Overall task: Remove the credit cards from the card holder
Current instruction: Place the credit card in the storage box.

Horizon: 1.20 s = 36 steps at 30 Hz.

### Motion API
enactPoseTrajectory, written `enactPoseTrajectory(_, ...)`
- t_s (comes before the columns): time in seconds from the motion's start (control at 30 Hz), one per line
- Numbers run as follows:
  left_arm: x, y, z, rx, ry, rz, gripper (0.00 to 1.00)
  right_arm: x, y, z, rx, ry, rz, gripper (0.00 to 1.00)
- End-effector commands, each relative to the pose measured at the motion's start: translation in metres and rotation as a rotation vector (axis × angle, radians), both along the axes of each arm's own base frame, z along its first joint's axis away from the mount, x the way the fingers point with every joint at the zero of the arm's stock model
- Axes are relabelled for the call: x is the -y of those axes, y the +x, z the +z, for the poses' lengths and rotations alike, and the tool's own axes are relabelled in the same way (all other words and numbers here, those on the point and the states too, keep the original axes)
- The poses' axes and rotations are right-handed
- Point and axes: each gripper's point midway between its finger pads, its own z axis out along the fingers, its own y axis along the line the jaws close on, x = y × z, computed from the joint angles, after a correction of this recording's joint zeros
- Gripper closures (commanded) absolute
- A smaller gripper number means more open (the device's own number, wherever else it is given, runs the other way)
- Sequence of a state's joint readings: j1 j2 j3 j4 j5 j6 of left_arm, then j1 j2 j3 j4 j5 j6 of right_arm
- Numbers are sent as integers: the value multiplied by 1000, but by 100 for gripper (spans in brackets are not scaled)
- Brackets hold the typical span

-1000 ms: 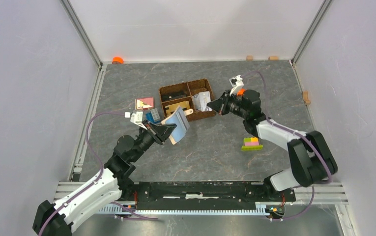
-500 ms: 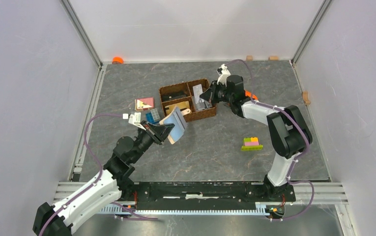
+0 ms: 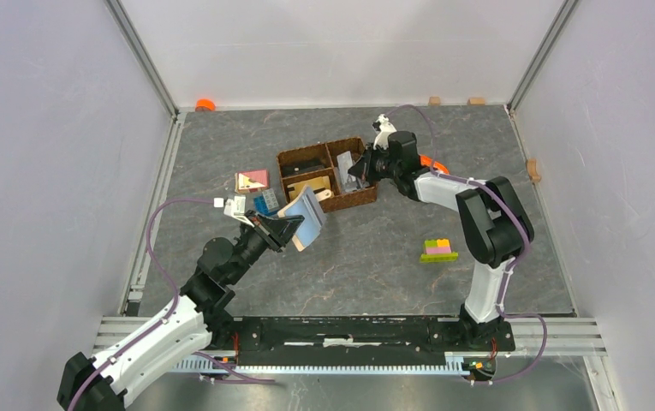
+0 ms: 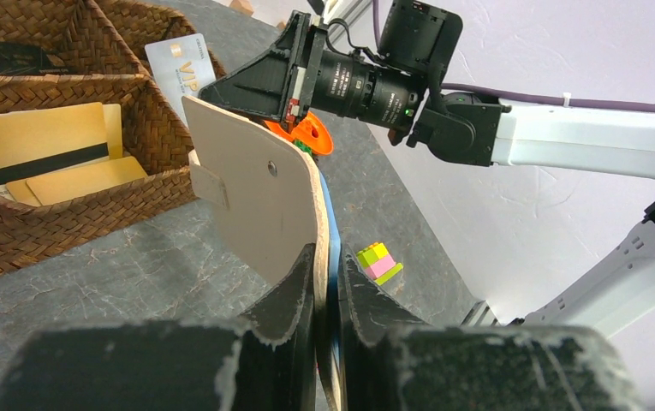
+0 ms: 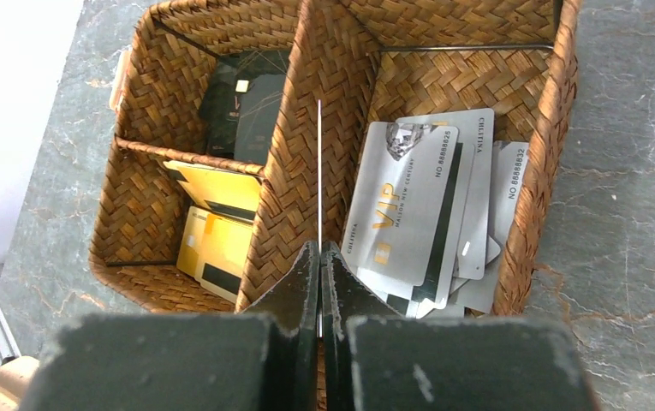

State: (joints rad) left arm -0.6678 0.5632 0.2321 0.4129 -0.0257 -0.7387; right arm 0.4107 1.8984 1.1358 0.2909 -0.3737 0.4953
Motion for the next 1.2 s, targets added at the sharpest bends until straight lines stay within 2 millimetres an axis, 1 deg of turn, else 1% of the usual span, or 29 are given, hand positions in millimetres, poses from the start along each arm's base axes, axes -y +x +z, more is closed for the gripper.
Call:
enactPoseTrajectory(0.0,-2,3,11,34,-26,20,98,-3,14,8,50,-14,-5,100)
enactPoseTrajectory(0.1,-3,3,11,36,-27,23,98,-6,15,2,39,-15,7,100)
enactPoseTrajectory(0.23,-3,2,13,40,-29,21,98,-11,14,0,28,-14,28,100)
enactPoseTrajectory(0.27,-3,2,13,42,-30,21,98,-11,15,0,28,-18,27,97)
enactPoseTrajectory(0.3,-3,2,13,42,-31,21,98,-9,15,-1,26,-29,18,89)
enactPoseTrajectory(0.33,-3,2,13,42,-31,20,98,-6,16,1,33,-43,2,79)
enactPoseTrajectory(0.37,-3,2,13,42,-31,21,98,-3,16,2,42,-54,-12,75)
enactPoseTrajectory(0.43,-3,2,13,41,-31,19,98,3,14,9,65,-58,-32,69)
enactPoseTrajectory(0.6,-3,1,13,39,-33,16,98,5,3,35,111,-16,-30,67)
enactPoseTrajectory(0.7,-2,1,13,37,-32,14,98,11,-7,52,152,2,-36,61)
enactPoseTrajectory(0.77,-2,1,12,36,-29,15,98,14,-17,62,181,22,-39,59)
enactPoseTrajectory(0.87,-7,0,13,46,-26,29,98,14,-34,70,185,38,-13,58)
enactPoseTrajectory(0.93,-12,-1,14,62,-38,51,98,16,-49,76,195,39,3,58)
enactPoseTrajectory(1.03,-16,-2,16,79,-52,61,98,22,-74,93,242,44,17,56)
enactPoseTrajectory(1.17,-11,-2,16,80,-41,39,98,32,-114,96,281,54,21,45)
